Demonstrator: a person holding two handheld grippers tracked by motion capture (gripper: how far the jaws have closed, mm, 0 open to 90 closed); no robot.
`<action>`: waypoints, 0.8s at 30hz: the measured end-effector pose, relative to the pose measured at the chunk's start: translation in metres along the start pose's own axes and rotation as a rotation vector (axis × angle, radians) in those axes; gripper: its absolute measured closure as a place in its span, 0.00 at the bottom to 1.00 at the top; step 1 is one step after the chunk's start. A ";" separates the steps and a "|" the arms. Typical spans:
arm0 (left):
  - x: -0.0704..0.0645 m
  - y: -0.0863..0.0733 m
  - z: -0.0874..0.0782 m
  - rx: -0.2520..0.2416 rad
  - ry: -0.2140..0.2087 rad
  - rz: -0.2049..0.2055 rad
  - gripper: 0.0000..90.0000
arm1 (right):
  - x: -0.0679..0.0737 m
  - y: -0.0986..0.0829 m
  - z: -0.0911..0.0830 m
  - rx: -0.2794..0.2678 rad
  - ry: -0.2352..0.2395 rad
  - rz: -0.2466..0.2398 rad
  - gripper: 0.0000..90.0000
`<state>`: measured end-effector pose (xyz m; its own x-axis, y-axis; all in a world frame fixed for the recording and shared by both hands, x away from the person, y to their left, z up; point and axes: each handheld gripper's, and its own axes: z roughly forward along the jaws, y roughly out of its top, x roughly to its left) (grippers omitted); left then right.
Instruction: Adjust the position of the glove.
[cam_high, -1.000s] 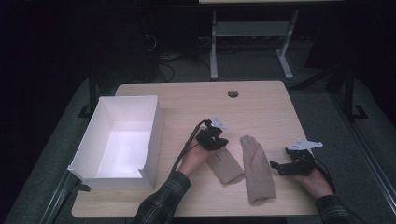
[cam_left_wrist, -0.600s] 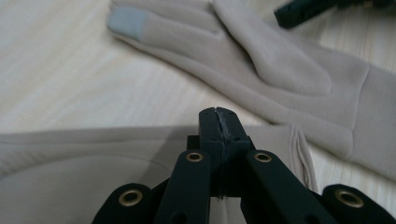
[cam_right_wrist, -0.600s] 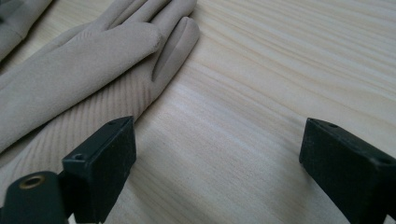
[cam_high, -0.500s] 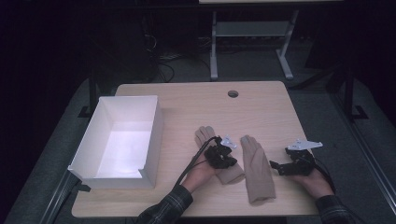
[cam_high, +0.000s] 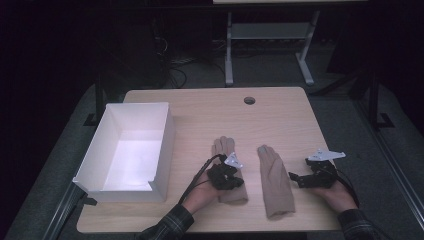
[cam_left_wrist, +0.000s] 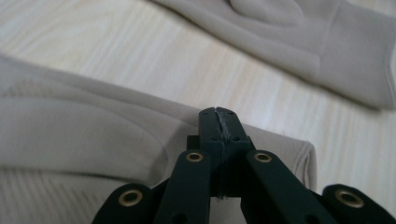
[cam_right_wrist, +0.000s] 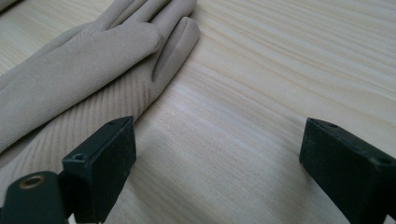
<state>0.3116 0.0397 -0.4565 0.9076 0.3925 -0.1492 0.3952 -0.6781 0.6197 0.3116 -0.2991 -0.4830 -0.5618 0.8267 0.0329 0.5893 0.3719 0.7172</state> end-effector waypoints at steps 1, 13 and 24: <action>-0.001 -0.003 -0.002 0.003 0.000 0.002 1.00 | 0.000 0.000 0.000 0.000 0.000 0.000 0.11; -0.007 -0.039 -0.035 0.023 0.015 -0.030 0.99 | 0.000 0.000 0.000 0.002 -0.001 0.004 0.11; 0.007 -0.030 -0.063 -0.074 0.136 -0.088 0.83 | 0.000 0.001 0.000 0.003 0.001 0.000 0.11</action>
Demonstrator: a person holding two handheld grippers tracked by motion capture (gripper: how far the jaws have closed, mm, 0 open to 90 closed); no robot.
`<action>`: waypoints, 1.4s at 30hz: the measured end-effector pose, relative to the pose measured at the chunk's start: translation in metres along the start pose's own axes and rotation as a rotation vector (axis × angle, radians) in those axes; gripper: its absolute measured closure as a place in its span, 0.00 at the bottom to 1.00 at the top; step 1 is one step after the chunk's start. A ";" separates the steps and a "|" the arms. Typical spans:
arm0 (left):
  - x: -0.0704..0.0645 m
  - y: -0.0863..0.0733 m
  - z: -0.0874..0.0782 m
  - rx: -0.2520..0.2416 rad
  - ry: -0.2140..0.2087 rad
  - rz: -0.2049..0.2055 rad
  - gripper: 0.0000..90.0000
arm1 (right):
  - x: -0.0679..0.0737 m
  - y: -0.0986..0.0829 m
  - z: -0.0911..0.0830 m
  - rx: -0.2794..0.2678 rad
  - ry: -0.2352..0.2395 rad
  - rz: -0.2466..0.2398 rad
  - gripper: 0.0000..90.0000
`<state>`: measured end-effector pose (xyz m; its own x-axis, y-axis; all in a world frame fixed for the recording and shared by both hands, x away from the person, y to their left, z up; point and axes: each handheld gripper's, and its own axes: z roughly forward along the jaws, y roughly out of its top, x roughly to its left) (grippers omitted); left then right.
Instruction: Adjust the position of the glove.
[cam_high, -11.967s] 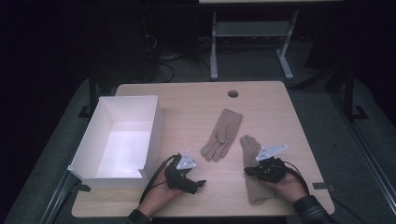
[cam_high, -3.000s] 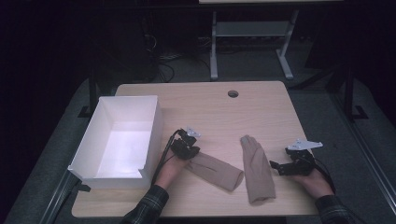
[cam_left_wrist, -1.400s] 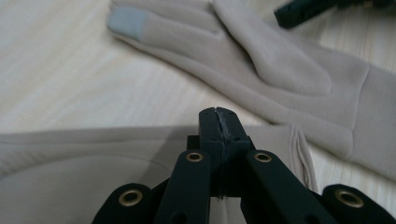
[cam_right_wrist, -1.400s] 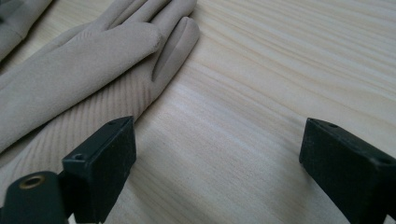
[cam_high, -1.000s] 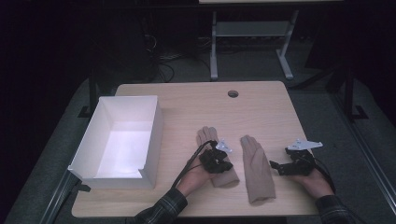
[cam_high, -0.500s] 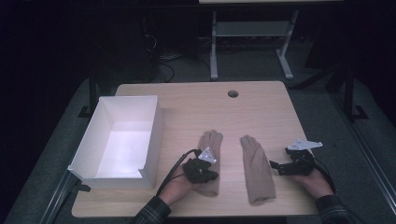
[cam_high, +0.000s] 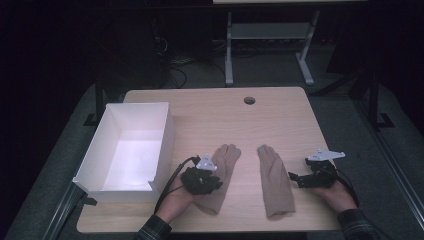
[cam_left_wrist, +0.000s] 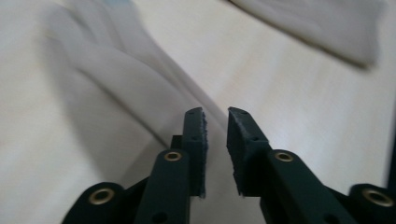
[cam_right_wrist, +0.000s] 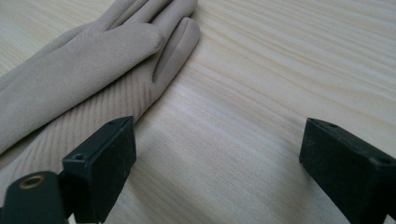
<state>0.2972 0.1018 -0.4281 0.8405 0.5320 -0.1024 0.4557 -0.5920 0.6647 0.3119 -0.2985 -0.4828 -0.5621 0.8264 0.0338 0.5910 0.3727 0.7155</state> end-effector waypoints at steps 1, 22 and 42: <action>0.004 0.002 0.000 -0.009 0.016 -0.013 0.83 | 0.000 0.000 0.000 0.000 0.000 0.000 0.11; 0.056 0.001 0.027 0.027 0.151 -0.175 0.71 | 0.000 0.000 0.000 0.000 0.001 -0.001 0.11; 0.056 -0.002 0.033 0.028 0.091 -0.173 0.95 | 0.001 0.007 -0.014 -0.004 0.165 -0.032 0.78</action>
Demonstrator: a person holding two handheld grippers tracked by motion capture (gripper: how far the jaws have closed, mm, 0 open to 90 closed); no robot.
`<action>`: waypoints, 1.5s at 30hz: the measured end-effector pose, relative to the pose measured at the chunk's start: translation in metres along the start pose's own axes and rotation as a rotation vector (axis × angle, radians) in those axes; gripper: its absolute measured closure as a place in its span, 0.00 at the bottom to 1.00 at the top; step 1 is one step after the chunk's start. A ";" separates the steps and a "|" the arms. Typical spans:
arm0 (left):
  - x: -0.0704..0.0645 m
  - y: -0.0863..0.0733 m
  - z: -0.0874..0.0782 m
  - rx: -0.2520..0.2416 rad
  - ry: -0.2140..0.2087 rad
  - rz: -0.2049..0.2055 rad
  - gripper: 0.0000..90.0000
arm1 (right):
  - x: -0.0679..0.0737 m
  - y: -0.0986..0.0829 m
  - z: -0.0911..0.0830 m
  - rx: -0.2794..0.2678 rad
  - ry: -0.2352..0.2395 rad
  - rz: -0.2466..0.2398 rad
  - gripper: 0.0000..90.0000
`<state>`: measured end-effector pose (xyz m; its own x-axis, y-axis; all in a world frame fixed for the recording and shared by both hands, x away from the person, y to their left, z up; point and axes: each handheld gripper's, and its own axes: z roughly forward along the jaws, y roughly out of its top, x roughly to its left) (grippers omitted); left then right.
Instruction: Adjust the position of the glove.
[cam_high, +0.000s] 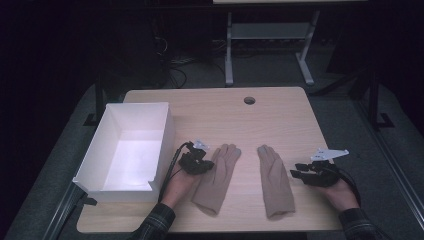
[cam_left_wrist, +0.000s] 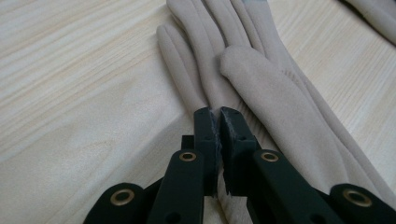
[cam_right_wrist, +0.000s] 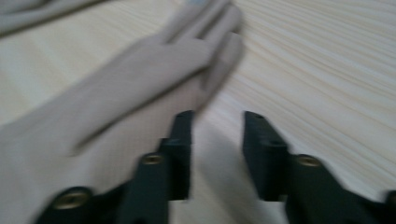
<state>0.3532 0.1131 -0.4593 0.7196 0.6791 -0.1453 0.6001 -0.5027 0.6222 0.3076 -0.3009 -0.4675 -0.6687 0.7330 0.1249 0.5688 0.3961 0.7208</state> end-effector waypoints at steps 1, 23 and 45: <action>0.000 0.000 0.000 -0.001 0.000 0.000 0.95 | 0.001 0.001 -0.001 -0.001 0.028 -0.011 0.83; 0.006 0.004 -0.005 -0.104 -0.053 -0.090 0.98 | 0.021 0.010 0.019 0.044 0.165 -0.071 1.00; -0.005 0.019 -0.011 -0.189 -0.118 -0.096 0.98 | 0.052 0.031 0.047 0.052 0.234 -0.117 1.00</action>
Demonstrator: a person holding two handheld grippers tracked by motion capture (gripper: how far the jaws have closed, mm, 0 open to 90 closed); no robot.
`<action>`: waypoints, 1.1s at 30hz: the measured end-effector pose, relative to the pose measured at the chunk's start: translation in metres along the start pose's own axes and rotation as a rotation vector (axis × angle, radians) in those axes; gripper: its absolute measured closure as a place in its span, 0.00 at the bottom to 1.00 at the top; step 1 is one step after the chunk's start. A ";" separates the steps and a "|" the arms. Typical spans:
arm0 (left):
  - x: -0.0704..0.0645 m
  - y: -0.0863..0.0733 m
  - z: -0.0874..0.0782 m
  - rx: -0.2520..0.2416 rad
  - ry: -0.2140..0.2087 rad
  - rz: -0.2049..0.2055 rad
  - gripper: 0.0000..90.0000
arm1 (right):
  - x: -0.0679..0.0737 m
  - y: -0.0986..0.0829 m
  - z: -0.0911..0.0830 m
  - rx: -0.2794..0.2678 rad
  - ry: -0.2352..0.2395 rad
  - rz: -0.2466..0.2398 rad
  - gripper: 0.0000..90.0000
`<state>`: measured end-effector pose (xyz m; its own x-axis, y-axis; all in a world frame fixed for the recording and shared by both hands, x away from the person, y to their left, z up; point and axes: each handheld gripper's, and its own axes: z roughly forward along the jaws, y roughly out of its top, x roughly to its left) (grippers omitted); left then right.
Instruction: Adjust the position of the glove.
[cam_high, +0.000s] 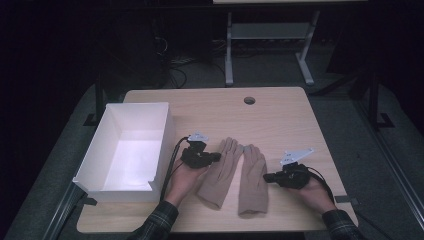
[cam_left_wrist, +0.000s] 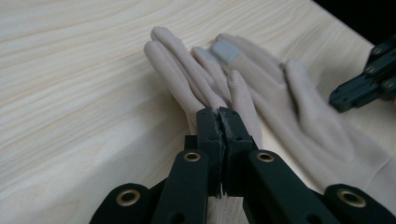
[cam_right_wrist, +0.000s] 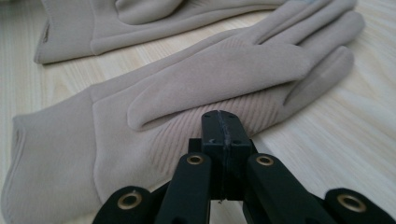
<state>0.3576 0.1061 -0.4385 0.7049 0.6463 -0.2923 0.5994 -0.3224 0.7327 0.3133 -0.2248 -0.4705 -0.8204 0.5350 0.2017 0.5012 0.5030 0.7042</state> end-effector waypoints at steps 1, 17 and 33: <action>-0.001 0.001 0.000 -0.002 -0.006 0.000 0.98 | 0.001 0.001 0.001 0.001 0.004 -0.006 1.00; -0.021 0.012 0.008 -0.022 -0.128 -0.018 0.98 | 0.007 0.009 0.012 -0.004 0.033 -0.015 1.00; -0.049 0.024 0.040 -0.008 -0.211 -0.015 0.98 | 0.009 0.011 0.016 -0.004 0.038 -0.017 1.00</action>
<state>0.3522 0.0387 -0.4310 0.7604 0.4917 -0.4244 0.6077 -0.3078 0.7321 0.3153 -0.2037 -0.4721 -0.8386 0.5004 0.2154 0.4861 0.5089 0.7105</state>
